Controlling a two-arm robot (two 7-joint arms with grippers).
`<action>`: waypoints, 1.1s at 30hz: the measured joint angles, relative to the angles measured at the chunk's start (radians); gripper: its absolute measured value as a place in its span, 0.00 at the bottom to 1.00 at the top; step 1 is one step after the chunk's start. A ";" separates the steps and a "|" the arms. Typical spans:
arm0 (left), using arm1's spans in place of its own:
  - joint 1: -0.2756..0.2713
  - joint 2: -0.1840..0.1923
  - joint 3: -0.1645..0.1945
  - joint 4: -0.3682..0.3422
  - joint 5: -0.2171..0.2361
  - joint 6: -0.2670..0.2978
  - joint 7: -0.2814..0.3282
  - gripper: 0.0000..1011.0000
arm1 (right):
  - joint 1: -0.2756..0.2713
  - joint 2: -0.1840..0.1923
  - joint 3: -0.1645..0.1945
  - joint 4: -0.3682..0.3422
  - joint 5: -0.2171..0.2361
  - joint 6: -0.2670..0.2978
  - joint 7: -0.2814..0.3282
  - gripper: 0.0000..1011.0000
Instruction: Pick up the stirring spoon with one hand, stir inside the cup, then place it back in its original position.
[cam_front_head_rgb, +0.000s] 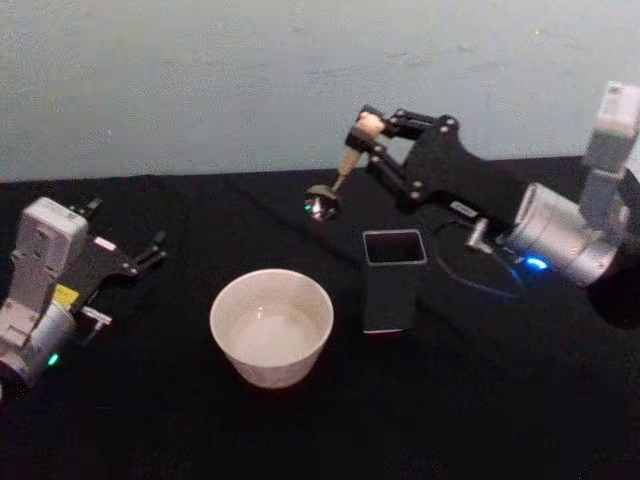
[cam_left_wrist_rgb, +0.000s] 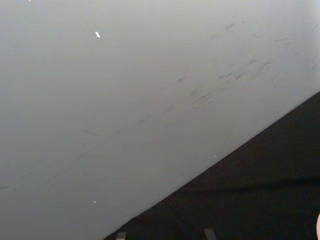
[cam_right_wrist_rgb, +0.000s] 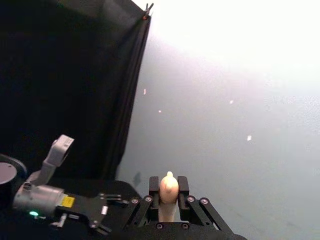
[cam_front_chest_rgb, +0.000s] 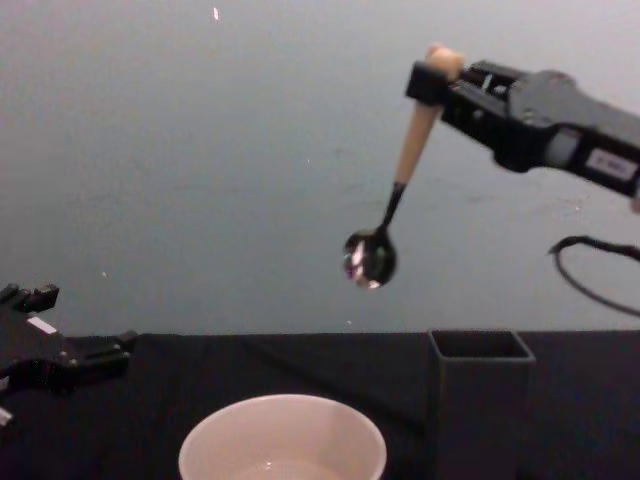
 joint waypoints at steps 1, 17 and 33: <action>0.000 0.000 0.000 0.000 0.000 0.000 0.000 0.99 | -0.003 0.006 0.005 -0.006 0.002 -0.001 -0.002 0.21; 0.000 0.000 0.000 0.000 0.000 0.000 0.000 0.99 | -0.071 0.106 0.071 -0.060 0.019 0.021 -0.023 0.21; 0.000 0.000 0.000 0.000 0.000 0.000 0.000 0.99 | -0.096 0.130 0.071 -0.063 0.019 0.060 -0.025 0.21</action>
